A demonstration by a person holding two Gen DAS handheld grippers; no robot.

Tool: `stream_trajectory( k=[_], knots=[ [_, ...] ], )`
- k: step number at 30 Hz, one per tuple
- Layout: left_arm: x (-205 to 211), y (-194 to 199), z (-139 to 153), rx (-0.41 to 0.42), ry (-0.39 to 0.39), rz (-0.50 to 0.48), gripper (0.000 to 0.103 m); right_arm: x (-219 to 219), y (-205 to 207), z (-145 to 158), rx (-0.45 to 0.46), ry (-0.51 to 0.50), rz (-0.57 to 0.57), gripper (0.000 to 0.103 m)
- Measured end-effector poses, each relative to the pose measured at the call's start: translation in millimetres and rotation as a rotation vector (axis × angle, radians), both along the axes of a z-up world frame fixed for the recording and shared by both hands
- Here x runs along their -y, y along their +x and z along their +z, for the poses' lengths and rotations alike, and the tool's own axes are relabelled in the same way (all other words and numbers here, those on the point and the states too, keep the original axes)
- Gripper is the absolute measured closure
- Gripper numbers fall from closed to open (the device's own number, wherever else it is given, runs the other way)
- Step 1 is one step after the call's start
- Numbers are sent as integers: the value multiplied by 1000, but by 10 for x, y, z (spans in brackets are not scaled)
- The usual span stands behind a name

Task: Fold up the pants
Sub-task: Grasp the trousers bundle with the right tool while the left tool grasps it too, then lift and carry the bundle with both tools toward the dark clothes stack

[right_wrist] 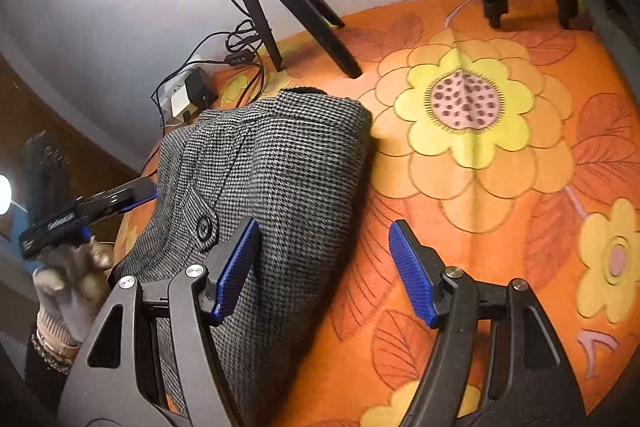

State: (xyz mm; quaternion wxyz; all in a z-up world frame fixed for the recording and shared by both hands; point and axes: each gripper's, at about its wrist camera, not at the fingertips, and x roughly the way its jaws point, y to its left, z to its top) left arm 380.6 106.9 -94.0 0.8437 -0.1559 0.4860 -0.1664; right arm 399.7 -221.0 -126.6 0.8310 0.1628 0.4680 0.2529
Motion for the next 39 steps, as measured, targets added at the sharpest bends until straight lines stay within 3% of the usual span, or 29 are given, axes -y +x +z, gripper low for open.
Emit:
stream_trajectory(
  k=[4,6,12,16,18,20,24,32,39],
  knots=[
    [40,192,-200,-34,39,-16,35,-97,57,-44,13,-4,4,32],
    [19,257,-247,-41,24,-14,28,-125,75,-49,25,-6,5,32],
    [43,313,-236,-3,26,-22,24,-243,131,-72,52,16,32,30],
    [140,296,-230,31,77,-27,25,-295,143,-91,56,35,58,42],
    [158,304,-241,41,54,-35,49,-285,160,-109,45,59,61,51],
    [179,279,-254,50,43,-27,50,-270,165,-123,39,74,60,60],
    [245,254,-238,67,67,-29,65,-325,122,-109,63,43,66,70],
    [291,95,-104,134,103,16,80,-419,-12,32,127,-12,39,80],
    [358,-300,253,254,66,42,83,-420,-438,531,271,-102,53,83]
  ],
)
